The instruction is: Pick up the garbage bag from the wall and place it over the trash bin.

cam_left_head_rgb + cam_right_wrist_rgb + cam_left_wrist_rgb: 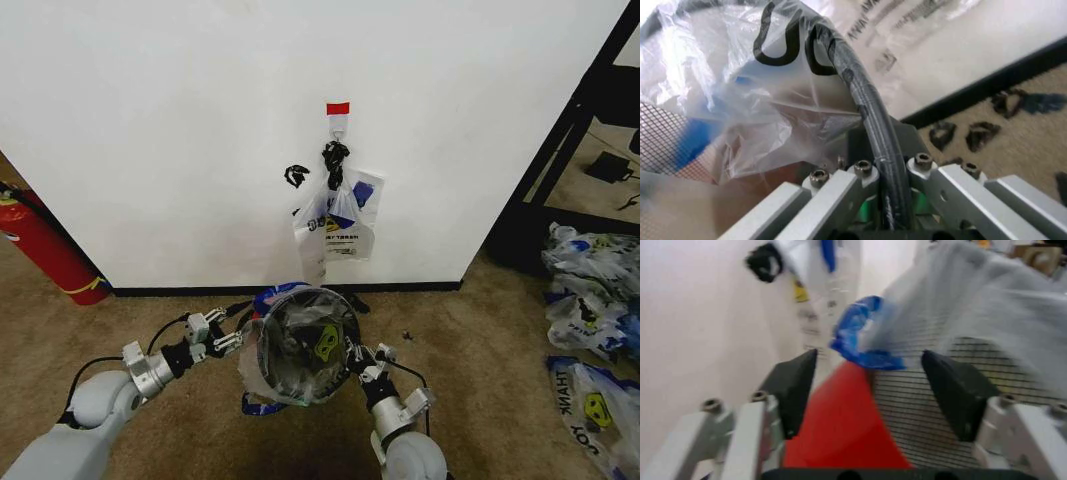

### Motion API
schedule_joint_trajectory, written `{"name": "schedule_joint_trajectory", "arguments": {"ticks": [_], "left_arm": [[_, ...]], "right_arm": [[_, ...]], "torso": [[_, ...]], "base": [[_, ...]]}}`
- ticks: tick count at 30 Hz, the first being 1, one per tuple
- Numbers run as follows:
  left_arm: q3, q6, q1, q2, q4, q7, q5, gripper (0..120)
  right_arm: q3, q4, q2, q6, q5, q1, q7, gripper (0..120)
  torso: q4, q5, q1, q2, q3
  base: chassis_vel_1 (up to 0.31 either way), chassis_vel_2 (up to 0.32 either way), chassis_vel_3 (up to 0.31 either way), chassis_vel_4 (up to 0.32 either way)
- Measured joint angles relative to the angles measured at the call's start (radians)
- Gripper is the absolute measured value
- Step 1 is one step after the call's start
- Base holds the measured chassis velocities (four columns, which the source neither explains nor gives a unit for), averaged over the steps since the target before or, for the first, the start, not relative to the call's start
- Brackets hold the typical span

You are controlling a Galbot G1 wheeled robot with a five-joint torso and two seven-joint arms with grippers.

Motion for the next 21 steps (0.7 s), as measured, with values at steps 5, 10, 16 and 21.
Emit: {"name": "schedule_joint_trajectory", "arguments": {"ticks": [5, 10, 16, 21], "left_arm": [[-0.001, -0.040, 0.001, -0.019, 0.004, -0.151, -0.061, 88], [0.006, -0.040, 0.017, -0.054, -0.010, -0.267, -0.040, 100], [0.011, -0.023, 0.045, -0.091, -0.038, -0.353, 0.028, 100], [0.019, -0.016, 0.077, -0.133, -0.063, -0.390, 0.081, 100]], "right_arm": [[-0.001, 0.031, -0.006, -0.030, 0.012, -0.016, 0.087, 0], [-0.001, 0.080, -0.010, -0.093, 0.054, -0.035, 0.217, 0], [-0.002, 0.161, -0.004, -0.181, 0.137, -0.038, 0.448, 0], [0.007, 0.200, -0.003, -0.264, 0.189, -0.028, 0.585, 0]], "torso": [[-0.0002, 0.0000, 0.000, 0.000, 0.000], [-0.0001, 0.0002, 0.000, 0.000, 0.000], [-0.0002, 0.0002, 0.000, 0.000, 0.000], [0.0003, 0.0003, 0.000, 0.000, 0.000]], "base": [[0.000, 0.000, 0.000, 0.000], [0.000, 0.000, 0.000, 0.000], [0.000, 0.000, 0.000, 0.000], [0.000, 0.000, 0.000, 0.000]]}}
